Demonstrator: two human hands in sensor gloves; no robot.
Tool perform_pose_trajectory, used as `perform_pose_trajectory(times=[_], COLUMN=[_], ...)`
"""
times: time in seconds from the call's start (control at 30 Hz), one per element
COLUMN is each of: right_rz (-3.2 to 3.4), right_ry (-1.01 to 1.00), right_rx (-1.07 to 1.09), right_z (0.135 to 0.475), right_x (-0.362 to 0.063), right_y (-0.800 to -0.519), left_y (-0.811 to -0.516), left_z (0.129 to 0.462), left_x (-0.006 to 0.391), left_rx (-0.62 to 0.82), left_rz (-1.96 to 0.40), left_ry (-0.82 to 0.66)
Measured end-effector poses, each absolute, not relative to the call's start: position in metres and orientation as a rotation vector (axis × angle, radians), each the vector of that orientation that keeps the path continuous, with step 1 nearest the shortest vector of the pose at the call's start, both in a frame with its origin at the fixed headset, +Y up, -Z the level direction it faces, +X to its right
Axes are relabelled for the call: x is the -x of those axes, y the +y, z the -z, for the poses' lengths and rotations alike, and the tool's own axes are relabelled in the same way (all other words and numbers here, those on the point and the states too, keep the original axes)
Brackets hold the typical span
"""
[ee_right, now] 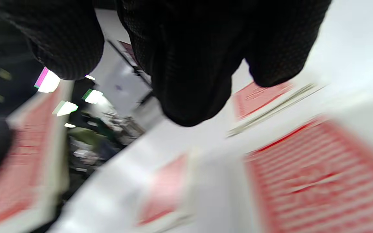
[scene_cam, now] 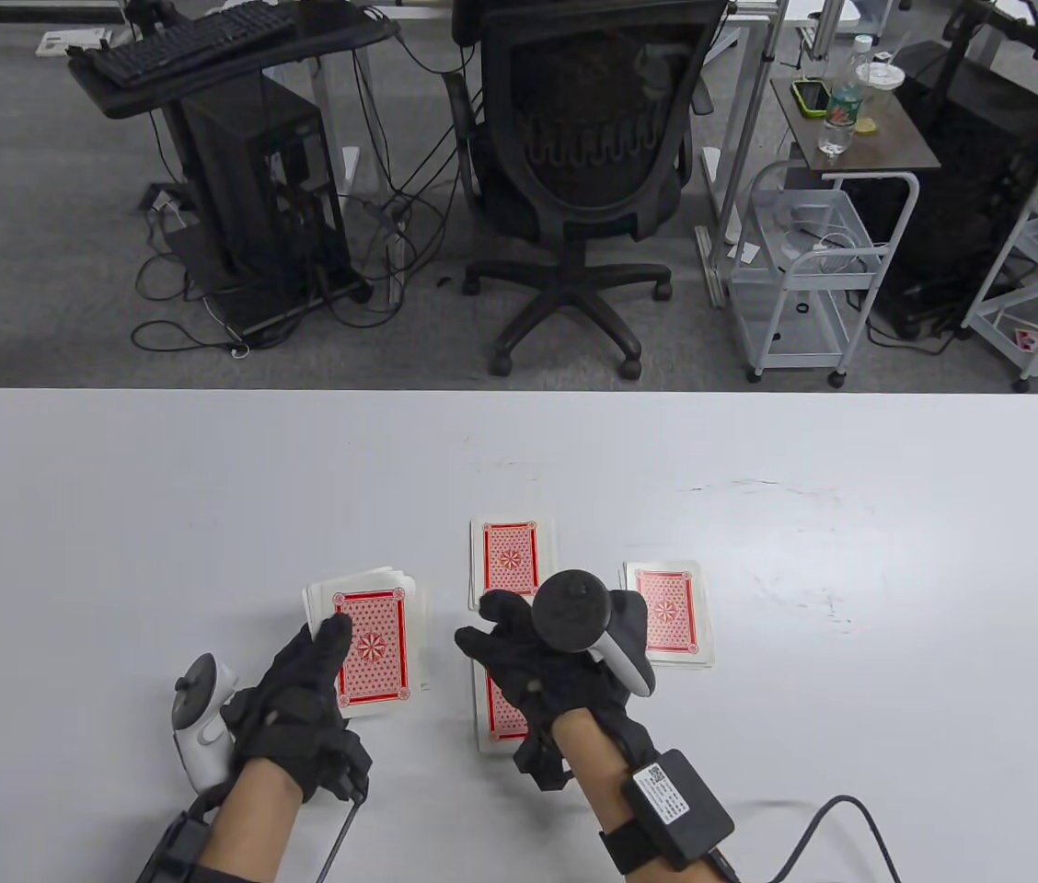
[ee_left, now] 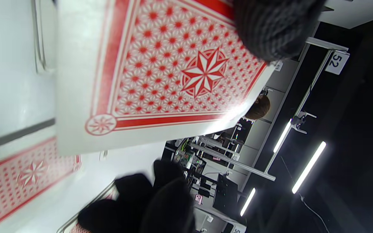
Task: Four-player card dealing with fan arrangement
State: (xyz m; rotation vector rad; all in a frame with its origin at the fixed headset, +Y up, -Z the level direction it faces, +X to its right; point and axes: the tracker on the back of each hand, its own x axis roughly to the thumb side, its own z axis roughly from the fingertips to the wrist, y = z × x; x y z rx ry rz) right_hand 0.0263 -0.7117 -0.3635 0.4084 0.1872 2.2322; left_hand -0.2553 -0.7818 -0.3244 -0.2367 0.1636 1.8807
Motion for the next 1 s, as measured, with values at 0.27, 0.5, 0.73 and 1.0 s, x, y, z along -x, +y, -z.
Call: perform_pose_trajectory(times=[0.27,0.5,0.73,1.0], right_rz=[-2.042,-1.945,-2.026,-2.385], right_ry=[0.109,0.165,0.217,0.380], right_rx=[-0.339,-0.337,-0.276,-0.246], right_z=[0.359,0.367,0.394,0.436], right_x=[-0.009,-0.015,-0.006,0.053], right_y=[-0.725,-0.726,-0.717,-0.725], left_y=[-0.781,-0.784,-0.783,-0.794], left_z=[0.321,0.324,0.329,0.325], left_x=[0.241,0.247,0.295,0.349], left_rx=[0.252,0.289,0.105,-0.055], left_rz=[-1.862,-1.918,-1.943,-1.978], left_ry=[0.126,0.118,0.247,0.458])
